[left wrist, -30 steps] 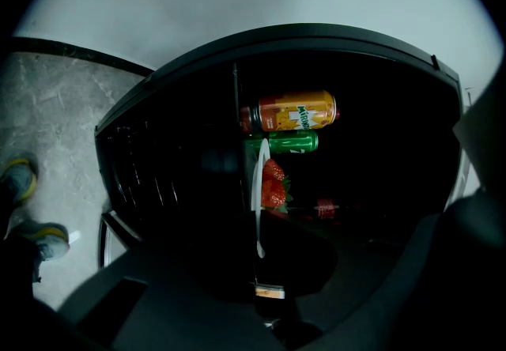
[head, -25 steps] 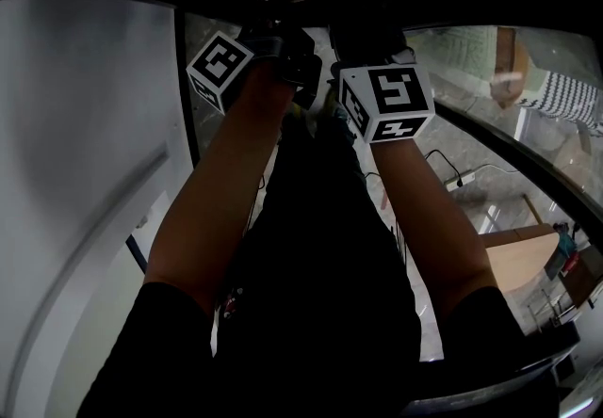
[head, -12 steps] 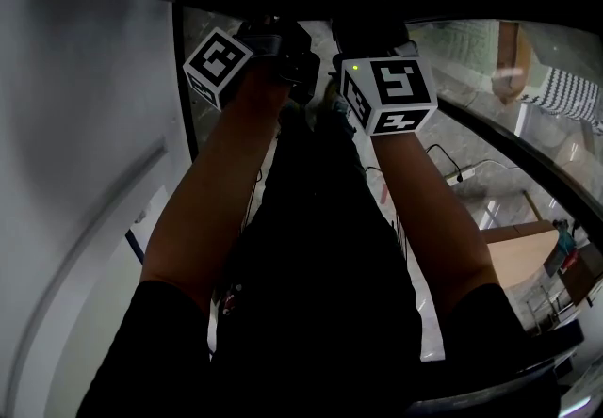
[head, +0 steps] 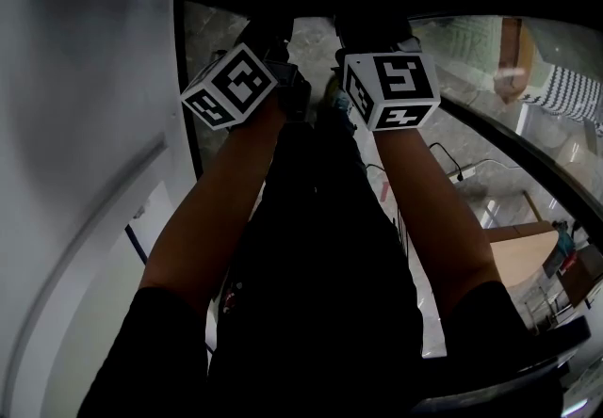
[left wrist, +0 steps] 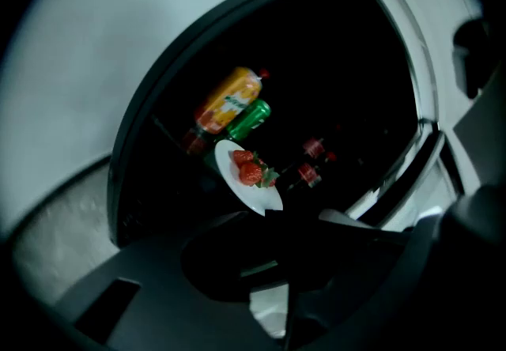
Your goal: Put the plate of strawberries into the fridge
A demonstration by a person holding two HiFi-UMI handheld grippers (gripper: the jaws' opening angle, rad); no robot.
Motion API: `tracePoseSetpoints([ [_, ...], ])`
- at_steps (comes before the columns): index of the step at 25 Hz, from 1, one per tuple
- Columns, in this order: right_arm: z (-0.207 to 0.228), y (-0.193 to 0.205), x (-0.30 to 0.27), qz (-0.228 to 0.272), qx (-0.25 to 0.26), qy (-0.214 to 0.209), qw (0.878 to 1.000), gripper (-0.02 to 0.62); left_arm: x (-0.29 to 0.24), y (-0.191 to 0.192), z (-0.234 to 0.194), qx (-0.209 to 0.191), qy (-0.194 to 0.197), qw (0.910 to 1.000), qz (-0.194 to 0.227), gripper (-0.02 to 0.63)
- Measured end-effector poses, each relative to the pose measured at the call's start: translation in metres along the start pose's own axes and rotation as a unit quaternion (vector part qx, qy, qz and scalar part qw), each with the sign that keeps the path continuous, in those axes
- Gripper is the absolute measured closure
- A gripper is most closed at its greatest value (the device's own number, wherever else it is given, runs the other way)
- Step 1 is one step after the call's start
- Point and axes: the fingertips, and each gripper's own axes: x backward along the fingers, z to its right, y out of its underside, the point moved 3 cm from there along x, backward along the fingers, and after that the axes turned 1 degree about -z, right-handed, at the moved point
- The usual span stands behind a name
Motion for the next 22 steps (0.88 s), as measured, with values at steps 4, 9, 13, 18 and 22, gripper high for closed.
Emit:
tracePoseSetpoints([
  [4, 0.000, 0.001, -0.001, -0.002, 0.003, -0.002, 1.000, 0.592, -0.001, -0.009, 0.021, -0.348, -0.086, 0.9336, -0.009, 0.543],
  [9, -0.004, 0.003, -0.002, -0.007, 0.004, -0.004, 1.000, 0.592, -0.009, 0.000, 0.021, -0.407, -0.092, 0.9087, -0.016, 0.543],
  [13, -0.003, 0.005, -0.004, -0.006, 0.003, -0.004, 1.000, 0.592, -0.014, 0.002, 0.016, -0.406, -0.100, 0.9080, -0.017, 0.543],
  [18, -0.003, 0.009, -0.005, -0.010, 0.003, -0.004, 1.000, 0.592, -0.016, -0.001, 0.013, -0.410, -0.104, 0.9061, -0.012, 0.543],
  [22, 0.006, 0.008, -0.006, -0.013, -0.002, -0.005, 1.000, 0.592, -0.024, -0.001, 0.017, -0.413, -0.105, 0.9047, -0.014, 0.543],
])
